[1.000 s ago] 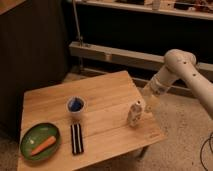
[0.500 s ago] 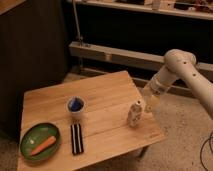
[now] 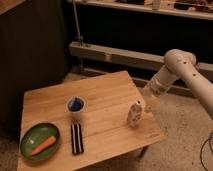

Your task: Pick up the ceramic bowl

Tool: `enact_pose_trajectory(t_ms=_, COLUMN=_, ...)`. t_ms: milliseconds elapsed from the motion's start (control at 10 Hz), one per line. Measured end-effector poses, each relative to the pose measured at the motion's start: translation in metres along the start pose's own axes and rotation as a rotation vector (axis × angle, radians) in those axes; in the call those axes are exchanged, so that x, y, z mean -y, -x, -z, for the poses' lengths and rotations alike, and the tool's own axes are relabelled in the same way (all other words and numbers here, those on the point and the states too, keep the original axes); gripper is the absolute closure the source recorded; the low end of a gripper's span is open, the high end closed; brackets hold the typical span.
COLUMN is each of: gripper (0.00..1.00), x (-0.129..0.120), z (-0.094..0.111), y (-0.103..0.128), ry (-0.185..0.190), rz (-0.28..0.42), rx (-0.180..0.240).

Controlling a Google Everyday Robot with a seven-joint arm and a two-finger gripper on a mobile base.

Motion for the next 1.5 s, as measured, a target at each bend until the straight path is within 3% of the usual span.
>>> enact_pose_trajectory(t_ms=700, gripper=0.2, x=0.002, z=0.005, y=-0.004, ry=0.006, rz=0.019, rx=0.004)
enact_pose_trajectory(t_ms=1100, gripper=0.2, x=0.019, z=0.023, y=-0.06, ry=0.033, rz=0.136, rx=0.038)
enact_pose_trajectory(t_ms=1500, gripper=0.2, x=0.049, z=0.017, y=-0.119, ry=0.011, rz=0.268, rx=0.078)
